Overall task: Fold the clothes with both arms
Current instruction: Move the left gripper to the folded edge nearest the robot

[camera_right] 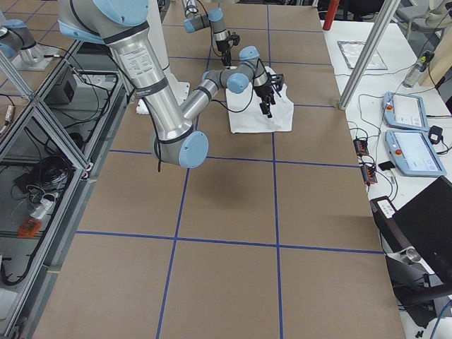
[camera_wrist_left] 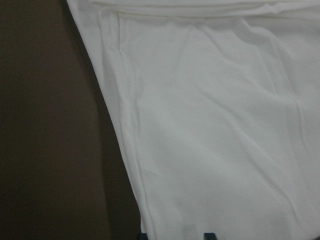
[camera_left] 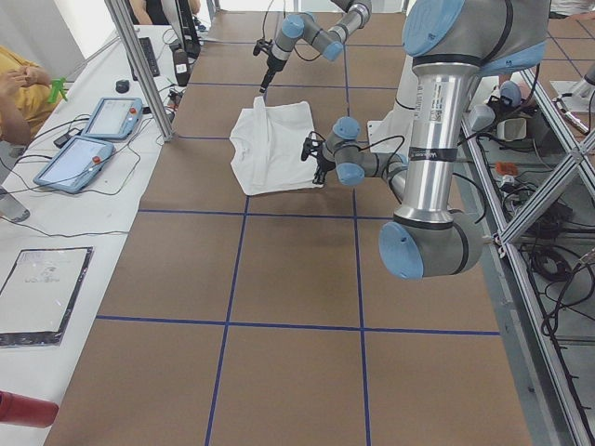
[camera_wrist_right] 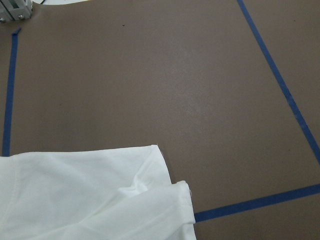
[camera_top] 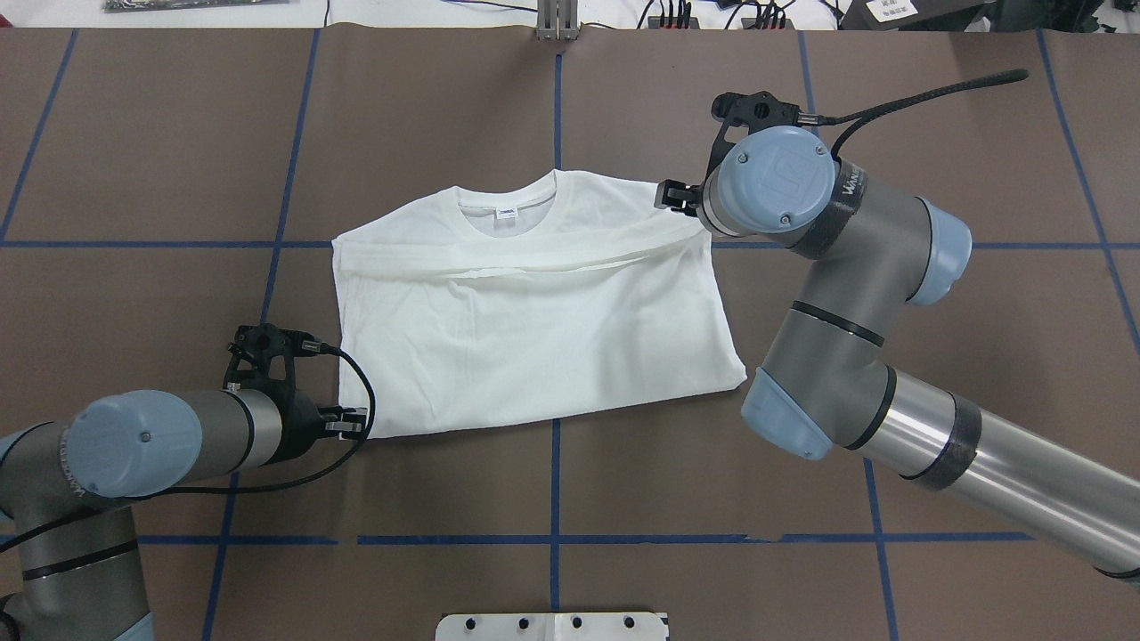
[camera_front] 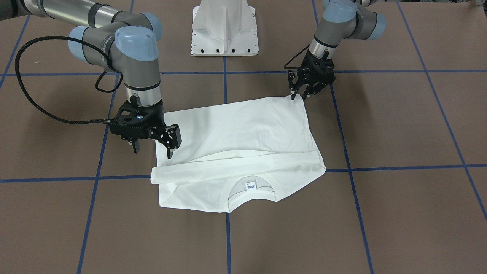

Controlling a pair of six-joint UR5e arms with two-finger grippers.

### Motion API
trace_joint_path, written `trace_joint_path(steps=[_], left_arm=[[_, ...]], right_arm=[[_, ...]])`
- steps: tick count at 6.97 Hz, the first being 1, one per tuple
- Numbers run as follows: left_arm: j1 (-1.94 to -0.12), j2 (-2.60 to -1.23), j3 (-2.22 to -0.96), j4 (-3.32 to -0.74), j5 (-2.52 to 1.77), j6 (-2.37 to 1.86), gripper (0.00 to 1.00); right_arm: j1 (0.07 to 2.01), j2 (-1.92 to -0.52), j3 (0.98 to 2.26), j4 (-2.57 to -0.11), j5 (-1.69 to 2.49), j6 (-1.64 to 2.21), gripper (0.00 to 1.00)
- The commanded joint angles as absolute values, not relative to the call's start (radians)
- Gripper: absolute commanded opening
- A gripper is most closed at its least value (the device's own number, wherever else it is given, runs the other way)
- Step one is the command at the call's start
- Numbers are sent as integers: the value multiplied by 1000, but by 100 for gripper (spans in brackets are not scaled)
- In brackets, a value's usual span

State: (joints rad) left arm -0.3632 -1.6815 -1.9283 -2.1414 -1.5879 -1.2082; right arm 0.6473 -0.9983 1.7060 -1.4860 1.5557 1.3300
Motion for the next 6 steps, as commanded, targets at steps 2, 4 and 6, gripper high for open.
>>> trace_joint_path(steps=[2,4,6], left_arm=[[-356,-1686,-1928,-2140,-1588,-1209,13],[-356,-1684,-1928,-2140,-1588,-1209,0],[-421,-1674,-1939,-2138,-1594,-1125,0]], right_arm=[[647,-999,1706,-1485,1555,1330,100],[646,-1000,1704,-1485,1554,1330,100],[643,-1003,1704,-1485,1554,1331,100]])
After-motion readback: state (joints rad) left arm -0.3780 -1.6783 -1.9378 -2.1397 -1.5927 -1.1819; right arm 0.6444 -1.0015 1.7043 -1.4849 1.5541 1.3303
